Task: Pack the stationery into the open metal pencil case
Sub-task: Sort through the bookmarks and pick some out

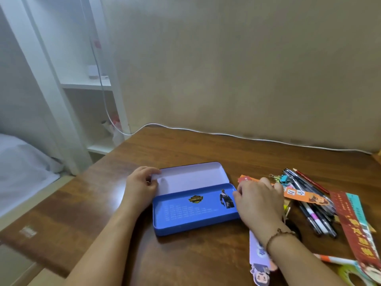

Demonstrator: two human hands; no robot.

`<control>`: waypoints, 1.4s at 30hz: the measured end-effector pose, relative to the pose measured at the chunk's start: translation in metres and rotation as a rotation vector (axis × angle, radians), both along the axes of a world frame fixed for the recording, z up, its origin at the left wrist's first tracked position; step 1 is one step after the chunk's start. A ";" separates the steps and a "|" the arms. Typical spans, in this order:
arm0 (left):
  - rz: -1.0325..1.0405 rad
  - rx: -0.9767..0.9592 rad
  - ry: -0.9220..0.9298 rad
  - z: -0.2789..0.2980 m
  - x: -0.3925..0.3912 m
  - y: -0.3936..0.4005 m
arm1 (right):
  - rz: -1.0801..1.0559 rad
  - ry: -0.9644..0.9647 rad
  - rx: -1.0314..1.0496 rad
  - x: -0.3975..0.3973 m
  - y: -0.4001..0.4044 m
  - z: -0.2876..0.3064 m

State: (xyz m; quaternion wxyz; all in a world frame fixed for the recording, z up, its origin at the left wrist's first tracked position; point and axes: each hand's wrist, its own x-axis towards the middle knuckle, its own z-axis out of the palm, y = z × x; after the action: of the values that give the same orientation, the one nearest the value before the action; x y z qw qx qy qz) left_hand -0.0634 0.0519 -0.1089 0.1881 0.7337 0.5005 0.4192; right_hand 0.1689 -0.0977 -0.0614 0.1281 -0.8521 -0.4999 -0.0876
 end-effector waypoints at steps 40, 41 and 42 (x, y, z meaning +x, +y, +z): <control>0.075 -0.013 0.308 0.076 0.012 -0.022 | 0.025 0.155 -0.030 0.016 -0.033 0.019; 0.024 0.025 0.270 0.083 0.025 -0.035 | -0.017 0.125 -0.004 0.028 -0.033 0.019; -0.031 0.054 0.224 0.089 0.038 -0.048 | -0.052 0.109 -0.005 0.038 -0.033 0.017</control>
State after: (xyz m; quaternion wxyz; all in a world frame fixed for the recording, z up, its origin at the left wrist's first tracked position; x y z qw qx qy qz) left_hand -0.0249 0.0035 -0.0196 0.1176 0.7886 0.4954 0.3448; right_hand 0.2065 -0.1310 -0.0447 0.1505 -0.8685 -0.4703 -0.0430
